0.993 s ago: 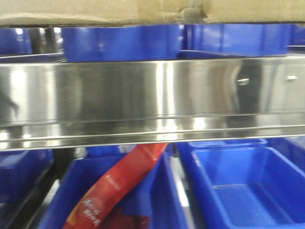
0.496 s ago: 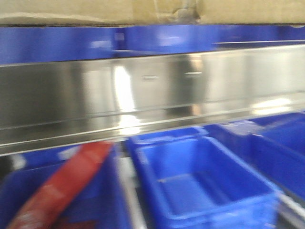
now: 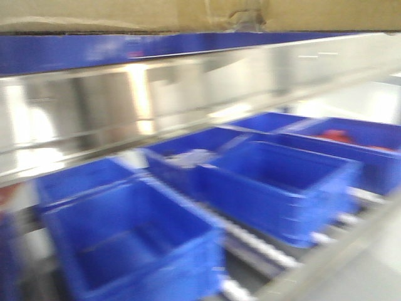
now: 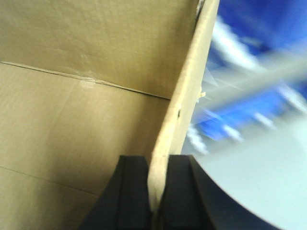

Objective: Grab carton from right shelf to conveyor
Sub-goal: 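Hold the carton with both grippers while the base backs away from the shelf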

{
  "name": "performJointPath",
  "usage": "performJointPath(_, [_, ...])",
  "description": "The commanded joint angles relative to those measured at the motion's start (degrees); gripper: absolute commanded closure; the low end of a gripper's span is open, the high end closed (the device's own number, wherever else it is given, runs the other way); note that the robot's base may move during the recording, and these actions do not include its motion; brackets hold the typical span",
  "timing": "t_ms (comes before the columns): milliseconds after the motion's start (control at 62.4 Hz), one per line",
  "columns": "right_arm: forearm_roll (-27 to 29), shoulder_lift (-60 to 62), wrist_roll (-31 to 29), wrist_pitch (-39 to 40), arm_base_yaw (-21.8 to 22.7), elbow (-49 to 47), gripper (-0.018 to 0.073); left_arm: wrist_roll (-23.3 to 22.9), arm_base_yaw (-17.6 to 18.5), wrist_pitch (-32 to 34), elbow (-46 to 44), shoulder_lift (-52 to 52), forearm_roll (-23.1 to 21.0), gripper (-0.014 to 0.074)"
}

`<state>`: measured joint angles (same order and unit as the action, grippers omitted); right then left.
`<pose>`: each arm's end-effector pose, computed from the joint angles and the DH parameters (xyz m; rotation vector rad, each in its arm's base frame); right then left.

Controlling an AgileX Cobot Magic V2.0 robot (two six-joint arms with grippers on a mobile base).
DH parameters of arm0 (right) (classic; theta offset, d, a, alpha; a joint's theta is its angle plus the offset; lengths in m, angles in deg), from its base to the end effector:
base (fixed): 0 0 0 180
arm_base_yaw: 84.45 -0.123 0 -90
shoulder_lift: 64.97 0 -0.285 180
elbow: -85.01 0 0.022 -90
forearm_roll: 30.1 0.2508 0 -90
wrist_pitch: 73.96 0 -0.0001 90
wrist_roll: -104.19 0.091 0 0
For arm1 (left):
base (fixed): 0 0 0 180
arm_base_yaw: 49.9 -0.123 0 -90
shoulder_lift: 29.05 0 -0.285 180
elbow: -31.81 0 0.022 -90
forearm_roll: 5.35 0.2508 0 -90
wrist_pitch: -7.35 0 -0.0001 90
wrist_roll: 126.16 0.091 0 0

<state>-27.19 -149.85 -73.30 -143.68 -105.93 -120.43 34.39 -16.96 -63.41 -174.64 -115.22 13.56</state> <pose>0.2308 0.0955 0.4959 -0.3795 2.2369 0.2863 0.2277 -0.1143 0.4977 0.2220 2.2111 -0.0884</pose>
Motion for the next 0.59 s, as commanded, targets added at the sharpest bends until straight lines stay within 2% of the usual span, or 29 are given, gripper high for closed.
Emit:
performJointPath(0, [1.5,0.3,-0.9,2.9,0.1,0.0,0.0627,0.8,0.8,3.2,-0.3,0.5,-1.9,0.0612])
performJointPath(577, [1.5,0.3,-0.9,2.9,0.1,0.0,0.0627,0.8,0.8,3.2,-0.3,0.5,-1.7,0.0612])
